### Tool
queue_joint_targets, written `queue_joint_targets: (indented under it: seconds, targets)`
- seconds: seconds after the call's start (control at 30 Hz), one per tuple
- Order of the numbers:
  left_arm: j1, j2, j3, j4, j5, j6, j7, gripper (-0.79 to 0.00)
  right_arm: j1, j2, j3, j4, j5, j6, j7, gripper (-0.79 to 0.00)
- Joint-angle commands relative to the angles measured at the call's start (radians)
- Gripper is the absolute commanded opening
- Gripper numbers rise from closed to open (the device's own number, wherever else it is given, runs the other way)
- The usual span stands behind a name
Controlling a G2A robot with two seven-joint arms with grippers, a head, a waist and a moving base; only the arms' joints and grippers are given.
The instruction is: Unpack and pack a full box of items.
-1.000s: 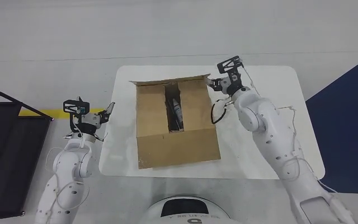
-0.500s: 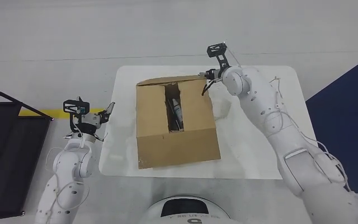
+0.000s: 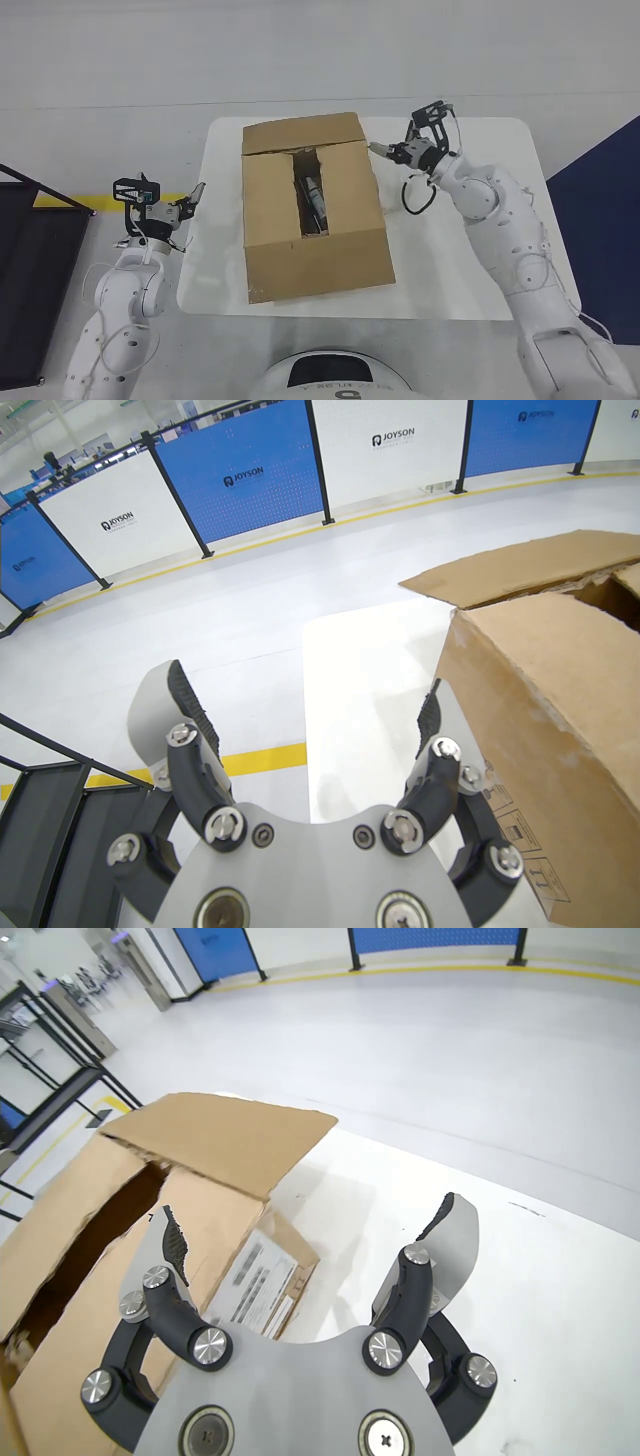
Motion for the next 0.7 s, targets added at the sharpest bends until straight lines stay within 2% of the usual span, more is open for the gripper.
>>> queue_joint_targets:
  seconds: [0.0,0.13,0.23,0.33,0.43,0.5,0.57,0.67]
  targets:
    - [0.000,0.000,0.000,0.000,0.000,0.000,0.000,0.000,-0.024,0.004,0.019,-0.012,-0.005,-0.018,-0.006,0.000]
    - [0.000,0.000,0.000,0.000,0.000,0.000,0.000,0.000,-0.024,0.004,0.019,-0.012,-0.005,-0.018,-0.006,0.000]
    - [0.003,-0.002,0.015,-0.058,0.135,0.101,0.037,0.000,-0.024,0.004,0.019,-0.012,-0.005,-0.018,-0.006,0.000]
    - [-0.010,-0.006,0.045,-0.137,0.163,0.106,-0.011,0.000,-0.036,0.005,0.002,-0.029,-0.007,-0.018,0.054,0.000]
    - [-0.036,-0.007,0.089,-0.195,0.191,0.044,-0.097,0.000,-0.056,0.010,-0.004,-0.062,0.059,-0.103,0.137,0.000]
    - [-0.067,-0.007,0.138,-0.216,0.184,-0.052,-0.185,0.000,-0.062,0.015,0.003,-0.068,0.105,-0.136,0.183,0.000]
    - [-0.111,-0.007,0.184,-0.211,0.166,-0.151,-0.288,0.000,-0.071,0.019,0.000,-0.086,0.159,-0.186,0.229,0.000]
    - [-0.180,-0.011,0.270,-0.170,0.214,-0.215,-0.403,0.000,-0.087,0.028,0.011,-0.100,0.250,-0.259,0.289,0.000]
